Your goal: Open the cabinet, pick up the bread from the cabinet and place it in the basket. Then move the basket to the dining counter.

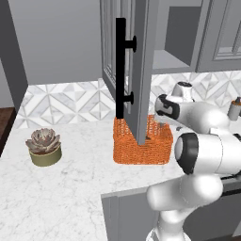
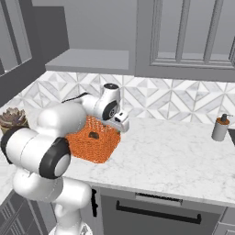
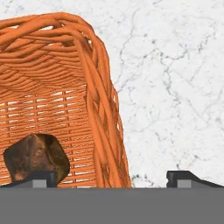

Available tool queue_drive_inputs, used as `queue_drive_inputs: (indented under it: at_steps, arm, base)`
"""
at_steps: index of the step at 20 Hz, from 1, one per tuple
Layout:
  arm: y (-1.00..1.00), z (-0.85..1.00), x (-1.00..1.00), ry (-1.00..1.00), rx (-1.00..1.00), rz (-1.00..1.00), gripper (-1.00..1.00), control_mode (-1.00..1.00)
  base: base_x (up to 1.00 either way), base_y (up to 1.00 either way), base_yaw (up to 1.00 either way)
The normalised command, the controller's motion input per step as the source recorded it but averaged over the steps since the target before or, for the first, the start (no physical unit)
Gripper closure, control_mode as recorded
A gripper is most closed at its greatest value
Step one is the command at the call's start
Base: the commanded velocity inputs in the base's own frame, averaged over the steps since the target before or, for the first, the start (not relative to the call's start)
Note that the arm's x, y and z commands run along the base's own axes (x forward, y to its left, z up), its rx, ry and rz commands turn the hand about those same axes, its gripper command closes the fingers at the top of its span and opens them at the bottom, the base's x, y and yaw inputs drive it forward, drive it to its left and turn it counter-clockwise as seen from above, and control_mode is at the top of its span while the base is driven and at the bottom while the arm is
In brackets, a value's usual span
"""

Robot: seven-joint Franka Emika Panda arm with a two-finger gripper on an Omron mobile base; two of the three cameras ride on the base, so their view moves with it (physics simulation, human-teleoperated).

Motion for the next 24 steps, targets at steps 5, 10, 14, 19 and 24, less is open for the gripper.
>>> queue_drive_inputs:
  at_steps: [5,10,14,19,24]
  arm:
    - [0.33,-0.33,-0.07,0.1,0.0,0.0,-1.0,-1.0]
    - [0.0,-0.58,0.0,0.04,-0.06,0.0,-1.0,-1.0]
    - [-0.01,-0.79,0.0,0.0,-0.16,0.0,-1.0,-1.0]
    - [0.0,-0.35,-0.02,0.0,-0.06,0.0,-1.0,-1.0]
    - [0.01,-0.25,0.0,0.01,0.04,0.0,1.0,-1.0]
  base:
    - [0.0,0.0,0.0]
    - [0.0,0.0,0.0]
    - [0.0,0.0,0.0]
    - [0.0,0.0,0.0]
    - [0.0,0.0,0.0]
